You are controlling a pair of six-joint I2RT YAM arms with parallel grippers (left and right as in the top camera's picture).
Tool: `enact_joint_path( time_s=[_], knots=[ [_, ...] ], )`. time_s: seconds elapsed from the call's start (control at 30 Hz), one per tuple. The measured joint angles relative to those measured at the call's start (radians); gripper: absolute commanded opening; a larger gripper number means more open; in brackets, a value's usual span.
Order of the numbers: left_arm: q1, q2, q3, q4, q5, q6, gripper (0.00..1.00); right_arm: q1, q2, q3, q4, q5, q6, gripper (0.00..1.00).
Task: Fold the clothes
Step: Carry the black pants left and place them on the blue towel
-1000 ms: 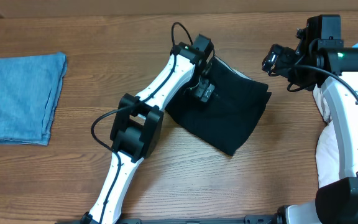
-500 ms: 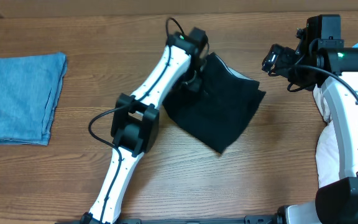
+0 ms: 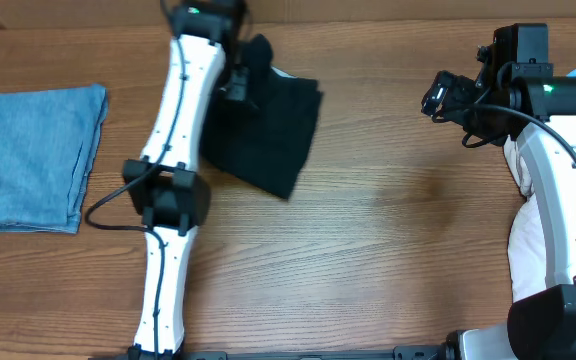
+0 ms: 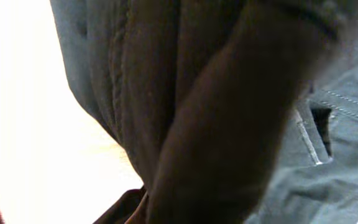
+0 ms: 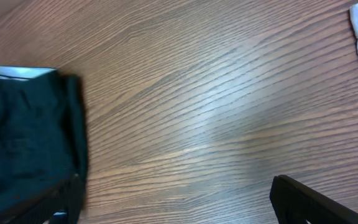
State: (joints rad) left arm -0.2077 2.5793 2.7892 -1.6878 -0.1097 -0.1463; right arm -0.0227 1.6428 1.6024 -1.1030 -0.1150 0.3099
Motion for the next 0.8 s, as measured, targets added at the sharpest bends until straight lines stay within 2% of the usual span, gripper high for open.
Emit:
enact_joint_path(
  time_s=[0.17,0.33,0.53,0.8],
  knots=[
    [0.147,-0.051,0.011,-0.001,-0.008,0.0,0.04,0.0,0.0,0.0,0.0,0.0,0.0,1.0],
    [0.349,-0.226,0.009,-0.002,-0.011,0.121,0.04,0.0,0.0,0.0,0.0,0.0,0.0,1.0],
    [0.573,-0.232,-0.195,0.087,-0.019,0.226,0.04,0.0,0.0,0.0,0.0,0.0,0.0,1.0],
    [0.814,-0.232,-0.37,0.27,0.027,0.251,0.09,0.0,0.0,0.0,0.0,0.0,0.0,1.0]
  ],
)
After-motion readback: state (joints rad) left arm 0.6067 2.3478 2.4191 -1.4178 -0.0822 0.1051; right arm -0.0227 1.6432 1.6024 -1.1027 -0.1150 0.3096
